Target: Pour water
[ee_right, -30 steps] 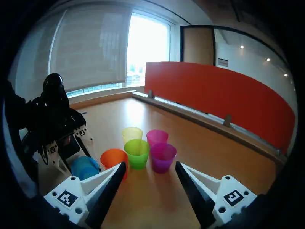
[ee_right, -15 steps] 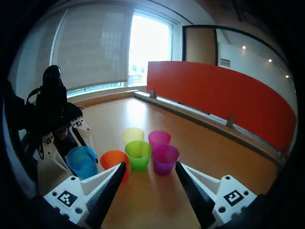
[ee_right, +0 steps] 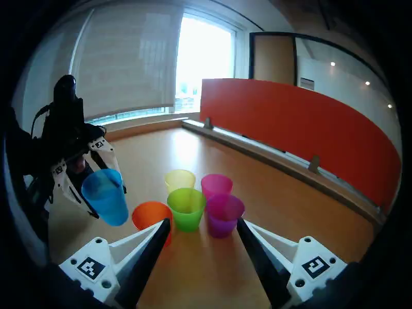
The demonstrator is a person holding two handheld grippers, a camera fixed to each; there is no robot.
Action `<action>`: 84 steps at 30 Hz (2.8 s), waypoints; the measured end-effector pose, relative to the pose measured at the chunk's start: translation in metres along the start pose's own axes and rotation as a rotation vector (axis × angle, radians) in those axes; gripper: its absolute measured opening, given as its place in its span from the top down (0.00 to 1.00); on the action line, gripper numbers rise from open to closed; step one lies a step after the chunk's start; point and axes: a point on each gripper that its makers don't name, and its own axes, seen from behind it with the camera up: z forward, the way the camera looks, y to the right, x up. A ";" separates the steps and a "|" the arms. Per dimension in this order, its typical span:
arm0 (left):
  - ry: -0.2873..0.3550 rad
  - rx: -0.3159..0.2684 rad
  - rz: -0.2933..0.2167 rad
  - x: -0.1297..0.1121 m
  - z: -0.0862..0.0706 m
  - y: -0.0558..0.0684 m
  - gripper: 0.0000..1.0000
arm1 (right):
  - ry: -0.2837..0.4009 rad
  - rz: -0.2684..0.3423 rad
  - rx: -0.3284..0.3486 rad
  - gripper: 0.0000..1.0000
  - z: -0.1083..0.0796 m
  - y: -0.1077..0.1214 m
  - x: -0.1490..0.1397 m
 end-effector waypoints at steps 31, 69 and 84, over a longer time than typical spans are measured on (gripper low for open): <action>0.220 0.179 -0.055 0.076 -0.060 -0.054 0.19 | -0.031 -0.014 0.055 0.00 0.021 -0.005 -0.012; 0.237 0.255 -0.084 0.079 -0.075 -0.085 0.19 | -0.122 -0.043 0.117 0.00 0.060 -0.011 -0.044; 0.233 0.264 -0.086 0.074 -0.080 -0.089 0.19 | -0.139 -0.048 0.131 0.01 0.079 -0.020 -0.045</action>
